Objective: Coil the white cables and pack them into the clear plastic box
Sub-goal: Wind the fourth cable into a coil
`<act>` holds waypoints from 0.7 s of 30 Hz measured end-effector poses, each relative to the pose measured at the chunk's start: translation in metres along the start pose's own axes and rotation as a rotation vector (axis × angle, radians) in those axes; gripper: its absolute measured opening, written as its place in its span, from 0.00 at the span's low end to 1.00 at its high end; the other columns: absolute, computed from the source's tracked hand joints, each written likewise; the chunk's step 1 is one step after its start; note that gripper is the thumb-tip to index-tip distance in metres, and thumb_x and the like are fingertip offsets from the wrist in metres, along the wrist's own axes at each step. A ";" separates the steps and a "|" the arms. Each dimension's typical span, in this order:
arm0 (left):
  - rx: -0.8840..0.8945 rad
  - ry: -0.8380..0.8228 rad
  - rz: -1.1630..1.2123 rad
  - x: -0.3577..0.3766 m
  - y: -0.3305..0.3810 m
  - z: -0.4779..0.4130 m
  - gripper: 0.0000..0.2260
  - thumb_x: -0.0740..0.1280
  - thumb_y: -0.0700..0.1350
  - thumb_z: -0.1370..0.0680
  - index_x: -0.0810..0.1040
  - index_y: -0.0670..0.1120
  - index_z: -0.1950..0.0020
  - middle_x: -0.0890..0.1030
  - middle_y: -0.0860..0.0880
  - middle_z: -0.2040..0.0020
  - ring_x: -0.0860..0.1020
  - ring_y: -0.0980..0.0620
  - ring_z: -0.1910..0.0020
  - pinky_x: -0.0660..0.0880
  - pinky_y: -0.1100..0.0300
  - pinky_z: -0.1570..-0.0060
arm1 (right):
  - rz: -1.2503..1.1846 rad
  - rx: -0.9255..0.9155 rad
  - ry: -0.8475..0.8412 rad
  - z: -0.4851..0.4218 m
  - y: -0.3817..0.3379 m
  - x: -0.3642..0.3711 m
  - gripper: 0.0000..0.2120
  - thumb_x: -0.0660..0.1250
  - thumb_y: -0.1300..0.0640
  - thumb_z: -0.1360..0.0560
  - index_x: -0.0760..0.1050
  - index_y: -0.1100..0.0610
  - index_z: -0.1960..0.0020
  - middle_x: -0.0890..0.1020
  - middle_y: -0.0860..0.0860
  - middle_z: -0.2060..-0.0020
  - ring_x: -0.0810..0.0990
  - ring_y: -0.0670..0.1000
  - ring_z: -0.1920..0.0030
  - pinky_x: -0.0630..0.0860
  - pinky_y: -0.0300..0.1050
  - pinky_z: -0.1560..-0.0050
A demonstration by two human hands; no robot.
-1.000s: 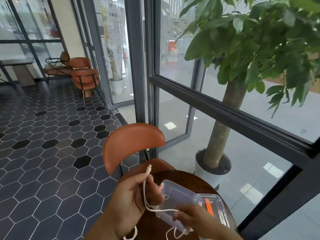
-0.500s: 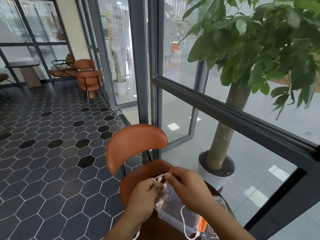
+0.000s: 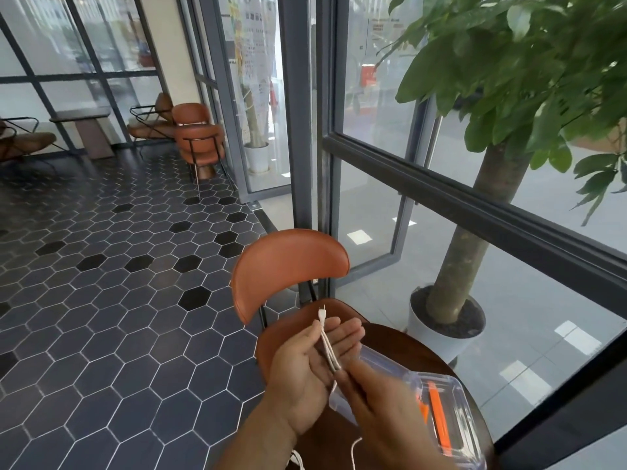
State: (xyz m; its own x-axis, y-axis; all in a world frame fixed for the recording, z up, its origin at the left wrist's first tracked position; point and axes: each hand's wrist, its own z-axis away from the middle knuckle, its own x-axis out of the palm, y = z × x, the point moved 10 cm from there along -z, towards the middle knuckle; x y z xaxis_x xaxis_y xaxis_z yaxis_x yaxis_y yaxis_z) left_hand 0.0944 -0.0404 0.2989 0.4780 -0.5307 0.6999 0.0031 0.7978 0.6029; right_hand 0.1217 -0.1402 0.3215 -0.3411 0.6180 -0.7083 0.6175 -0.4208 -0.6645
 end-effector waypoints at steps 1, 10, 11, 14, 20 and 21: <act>-0.009 -0.012 0.040 0.002 0.003 0.001 0.17 0.55 0.46 0.15 0.75 0.34 0.39 0.81 0.31 0.39 0.82 0.34 0.40 0.72 0.40 0.33 | -0.007 -0.002 -0.012 0.003 0.004 0.004 0.35 0.39 0.22 0.30 0.72 0.46 0.50 0.75 0.39 0.68 0.79 0.45 0.61 0.76 0.40 0.60; 0.039 -0.122 -0.127 0.008 0.020 0.011 0.14 0.57 0.43 0.17 0.79 0.36 0.51 0.84 0.35 0.60 0.85 0.40 0.64 0.84 0.50 0.61 | -0.291 0.332 -0.525 0.015 0.063 0.037 0.13 0.61 0.46 0.19 0.82 0.49 0.53 0.79 0.44 0.69 0.77 0.38 0.65 0.73 0.33 0.60; 0.017 -0.167 -0.174 0.010 0.021 0.013 0.14 0.58 0.43 0.17 0.79 0.36 0.52 0.83 0.34 0.61 0.84 0.41 0.66 0.83 0.50 0.63 | -0.196 0.332 -0.551 0.013 0.074 0.034 0.13 0.61 0.46 0.19 0.81 0.49 0.55 0.78 0.44 0.68 0.77 0.38 0.65 0.74 0.35 0.59; -0.061 -0.296 -0.497 0.018 0.016 0.018 0.14 0.58 0.43 0.16 0.78 0.37 0.52 0.82 0.30 0.58 0.82 0.40 0.67 0.80 0.52 0.62 | -0.003 0.338 -0.435 -0.008 0.098 0.009 0.15 0.63 0.47 0.19 0.80 0.51 0.60 0.79 0.48 0.68 0.76 0.42 0.68 0.78 0.49 0.58; -0.203 -0.357 -1.146 0.012 -0.023 0.007 0.11 0.64 0.49 0.20 0.81 0.47 0.59 0.85 0.32 0.51 0.84 0.43 0.67 0.80 0.54 0.62 | -0.304 0.406 -0.126 -0.049 0.063 -0.040 0.17 0.67 0.44 0.22 0.81 0.54 0.62 0.78 0.49 0.73 0.73 0.50 0.73 0.73 0.44 0.69; -0.133 -0.291 -1.226 0.010 -0.019 0.002 0.12 0.65 0.50 0.20 0.80 0.48 0.61 0.86 0.34 0.53 0.85 0.41 0.64 0.81 0.51 0.59 | -0.284 0.376 -0.125 -0.052 0.052 -0.040 0.16 0.67 0.44 0.22 0.80 0.53 0.63 0.77 0.49 0.73 0.73 0.50 0.73 0.72 0.44 0.69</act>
State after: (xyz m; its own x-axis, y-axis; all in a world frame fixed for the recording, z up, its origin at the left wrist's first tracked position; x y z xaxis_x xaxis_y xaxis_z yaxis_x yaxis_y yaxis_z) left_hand 0.0975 -0.0612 0.2949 -0.1109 -0.9691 -0.2202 0.4017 -0.2463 0.8820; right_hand 0.2044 -0.1525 0.3276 -0.5556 0.6686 -0.4943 0.1966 -0.4720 -0.8594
